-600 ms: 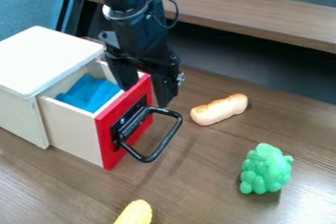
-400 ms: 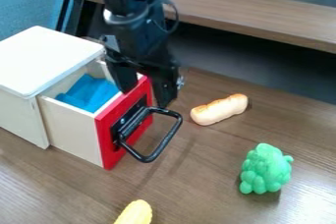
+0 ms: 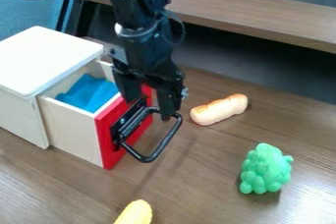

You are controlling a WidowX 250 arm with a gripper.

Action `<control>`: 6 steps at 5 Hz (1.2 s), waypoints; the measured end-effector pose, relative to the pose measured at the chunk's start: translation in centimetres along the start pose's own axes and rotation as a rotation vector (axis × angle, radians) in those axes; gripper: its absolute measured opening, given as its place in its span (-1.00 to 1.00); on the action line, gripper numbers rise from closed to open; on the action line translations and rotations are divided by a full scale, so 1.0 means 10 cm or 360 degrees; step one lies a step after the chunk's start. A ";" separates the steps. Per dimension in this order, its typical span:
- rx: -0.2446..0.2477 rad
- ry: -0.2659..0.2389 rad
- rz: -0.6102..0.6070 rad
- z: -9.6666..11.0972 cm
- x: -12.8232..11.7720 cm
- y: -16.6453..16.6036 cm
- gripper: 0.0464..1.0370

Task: Closed the drawer

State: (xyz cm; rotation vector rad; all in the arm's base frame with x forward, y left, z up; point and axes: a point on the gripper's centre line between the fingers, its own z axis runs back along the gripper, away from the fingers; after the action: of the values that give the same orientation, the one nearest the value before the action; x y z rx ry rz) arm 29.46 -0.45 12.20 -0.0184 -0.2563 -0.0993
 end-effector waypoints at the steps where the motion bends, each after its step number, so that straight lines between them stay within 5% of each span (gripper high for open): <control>1: -0.0013 0.0030 -0.0013 -0.09 0.00 -0.01 0.92; 6: -0.0026 0.0070 0.0029 -0.43 0.04 -0.07 0.92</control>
State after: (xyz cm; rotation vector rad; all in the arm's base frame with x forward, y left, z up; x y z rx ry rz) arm 30.90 -1.36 8.13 -0.0346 -0.2114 -0.0837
